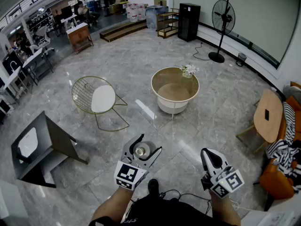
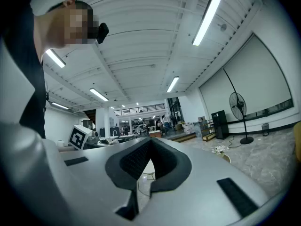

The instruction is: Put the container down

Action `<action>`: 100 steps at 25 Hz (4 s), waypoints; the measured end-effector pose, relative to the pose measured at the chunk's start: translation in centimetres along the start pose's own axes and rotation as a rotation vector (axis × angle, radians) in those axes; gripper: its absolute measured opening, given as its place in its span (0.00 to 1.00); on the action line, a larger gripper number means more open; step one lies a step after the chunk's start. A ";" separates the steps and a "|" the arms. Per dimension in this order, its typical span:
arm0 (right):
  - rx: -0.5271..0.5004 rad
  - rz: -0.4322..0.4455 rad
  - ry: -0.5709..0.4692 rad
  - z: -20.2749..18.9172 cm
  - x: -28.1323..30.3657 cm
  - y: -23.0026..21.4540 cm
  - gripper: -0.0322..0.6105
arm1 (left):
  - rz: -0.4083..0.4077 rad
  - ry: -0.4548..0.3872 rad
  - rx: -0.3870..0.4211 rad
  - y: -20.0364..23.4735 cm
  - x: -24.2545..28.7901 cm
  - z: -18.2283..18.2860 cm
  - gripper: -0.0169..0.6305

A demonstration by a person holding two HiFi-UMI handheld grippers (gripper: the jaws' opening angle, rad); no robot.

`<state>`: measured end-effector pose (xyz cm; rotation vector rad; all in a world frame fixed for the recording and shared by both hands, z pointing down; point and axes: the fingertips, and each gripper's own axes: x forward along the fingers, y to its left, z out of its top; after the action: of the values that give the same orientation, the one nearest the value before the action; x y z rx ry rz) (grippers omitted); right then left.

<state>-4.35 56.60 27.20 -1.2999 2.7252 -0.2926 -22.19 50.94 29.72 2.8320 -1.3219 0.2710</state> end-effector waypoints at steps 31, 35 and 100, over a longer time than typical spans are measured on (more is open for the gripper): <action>0.051 0.095 -0.072 3.1 -0.2 1.1 0.07 | -0.001 -0.038 -0.018 -2.2 0.1 1.6 0.56; 0.043 0.111 -0.061 3.0 5.6 2.4 0.07 | -0.025 -0.044 -0.008 2.4 0.7 1.4 0.56; 0.170 0.116 -0.010 8.0 28.1 -45.6 0.07 | 0.011 0.060 -0.058 16.5 50.2 4.4 0.56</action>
<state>14.00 5.69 29.03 -1.0919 2.6858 -0.4921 -2.43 1.75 32.15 2.7473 -1.3122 0.3098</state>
